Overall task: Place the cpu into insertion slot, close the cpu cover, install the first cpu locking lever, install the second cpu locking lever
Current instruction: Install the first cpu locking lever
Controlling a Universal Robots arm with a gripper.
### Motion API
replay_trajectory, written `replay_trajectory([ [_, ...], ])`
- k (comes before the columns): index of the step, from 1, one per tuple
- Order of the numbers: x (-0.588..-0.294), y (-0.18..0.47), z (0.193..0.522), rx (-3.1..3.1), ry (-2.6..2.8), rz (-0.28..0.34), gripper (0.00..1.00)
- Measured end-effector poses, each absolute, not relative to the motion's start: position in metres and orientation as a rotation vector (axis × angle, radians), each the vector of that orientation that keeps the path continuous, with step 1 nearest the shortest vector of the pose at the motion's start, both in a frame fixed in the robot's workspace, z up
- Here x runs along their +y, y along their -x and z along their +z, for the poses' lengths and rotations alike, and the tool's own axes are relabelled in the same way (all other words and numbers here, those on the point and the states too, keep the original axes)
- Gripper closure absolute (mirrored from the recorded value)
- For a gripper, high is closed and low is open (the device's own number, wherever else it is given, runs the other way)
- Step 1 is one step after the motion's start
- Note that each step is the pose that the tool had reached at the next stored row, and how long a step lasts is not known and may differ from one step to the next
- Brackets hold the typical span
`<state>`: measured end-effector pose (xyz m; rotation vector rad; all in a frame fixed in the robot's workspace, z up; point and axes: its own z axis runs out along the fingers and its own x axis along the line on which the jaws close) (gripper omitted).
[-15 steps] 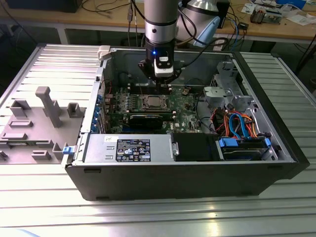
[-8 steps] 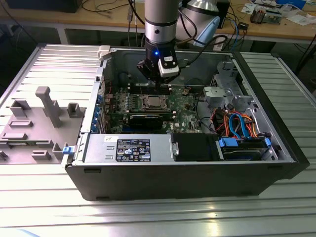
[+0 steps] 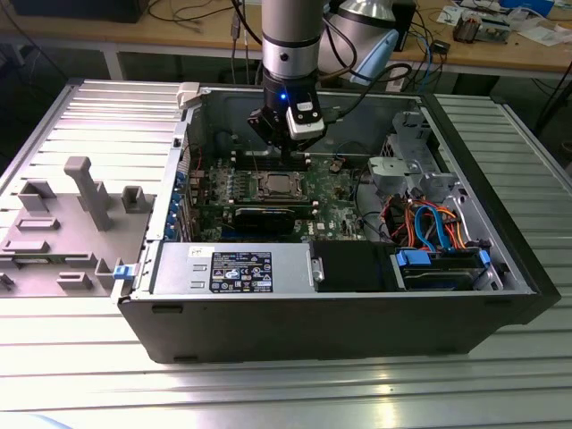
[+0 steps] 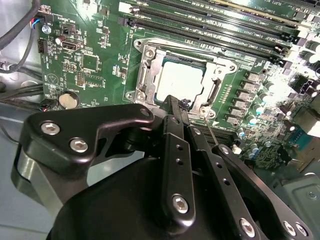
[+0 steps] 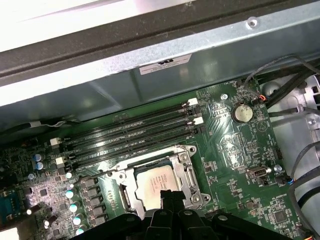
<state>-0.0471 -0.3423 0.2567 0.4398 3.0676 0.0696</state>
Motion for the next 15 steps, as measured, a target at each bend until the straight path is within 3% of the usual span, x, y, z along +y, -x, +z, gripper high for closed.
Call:
replay_trajectory([
  [15, -0.3423, 0.0472, 0.2561, 3.106, -0.300, 0.068, 0.89],
])
